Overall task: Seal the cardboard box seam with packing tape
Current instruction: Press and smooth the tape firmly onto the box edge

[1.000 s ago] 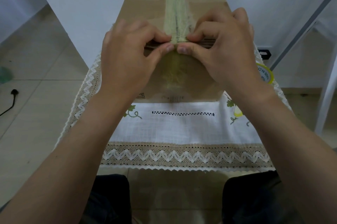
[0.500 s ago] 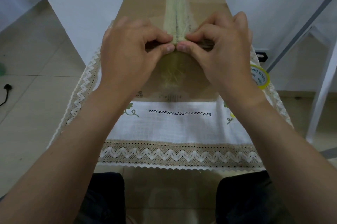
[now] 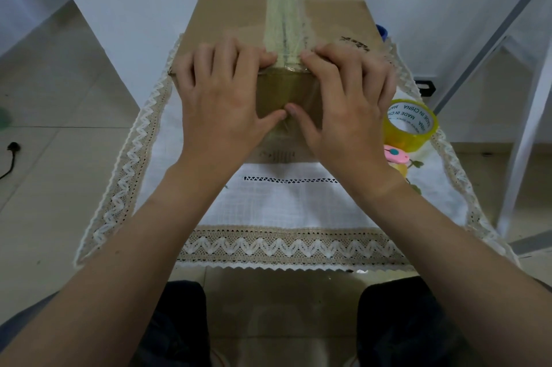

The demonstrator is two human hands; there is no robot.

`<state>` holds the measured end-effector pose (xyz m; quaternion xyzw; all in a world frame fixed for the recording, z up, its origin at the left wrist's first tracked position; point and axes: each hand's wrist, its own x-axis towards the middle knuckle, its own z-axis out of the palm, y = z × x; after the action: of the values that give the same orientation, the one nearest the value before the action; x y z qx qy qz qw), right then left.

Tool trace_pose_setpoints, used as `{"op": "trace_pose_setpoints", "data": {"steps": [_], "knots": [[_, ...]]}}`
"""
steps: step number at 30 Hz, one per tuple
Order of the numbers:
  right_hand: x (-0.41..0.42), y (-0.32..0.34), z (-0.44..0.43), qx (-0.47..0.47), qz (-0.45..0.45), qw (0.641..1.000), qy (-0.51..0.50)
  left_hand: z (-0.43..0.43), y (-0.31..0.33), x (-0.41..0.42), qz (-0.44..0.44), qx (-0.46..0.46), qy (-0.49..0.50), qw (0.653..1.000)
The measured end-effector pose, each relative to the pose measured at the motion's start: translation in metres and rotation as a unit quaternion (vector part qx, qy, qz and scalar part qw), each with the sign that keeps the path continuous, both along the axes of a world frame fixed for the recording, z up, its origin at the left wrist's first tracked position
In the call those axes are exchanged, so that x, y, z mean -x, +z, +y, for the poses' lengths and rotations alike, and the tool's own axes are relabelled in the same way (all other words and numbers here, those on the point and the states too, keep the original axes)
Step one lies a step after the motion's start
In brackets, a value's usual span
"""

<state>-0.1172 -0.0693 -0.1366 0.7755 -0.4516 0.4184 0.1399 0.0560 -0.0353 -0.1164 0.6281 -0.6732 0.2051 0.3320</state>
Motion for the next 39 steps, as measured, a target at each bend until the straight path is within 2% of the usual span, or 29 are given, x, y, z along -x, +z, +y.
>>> {"op": "trace_pose_setpoints", "data": {"steps": [5, 15, 23, 39], "knots": [[0.007, 0.002, 0.003, -0.019, 0.036, 0.999, 0.01, 0.001, -0.007, 0.0, -0.021, 0.012, -0.006, 1.0], [-0.017, 0.008, 0.011, -0.075, -0.064, 0.995, -0.015, 0.0, -0.01, -0.003, 0.007, 0.025, -0.029, 0.999], [-0.03, 0.012, 0.011, -0.07, -0.106, 0.991, -0.038, -0.002, -0.011, -0.002, 0.004, 0.037, -0.022, 0.999], [-0.016, 0.005, 0.013, -0.061, -0.041, 0.997, -0.018, 0.002, -0.008, -0.005, -0.003, 0.024, -0.034, 0.999]]}}
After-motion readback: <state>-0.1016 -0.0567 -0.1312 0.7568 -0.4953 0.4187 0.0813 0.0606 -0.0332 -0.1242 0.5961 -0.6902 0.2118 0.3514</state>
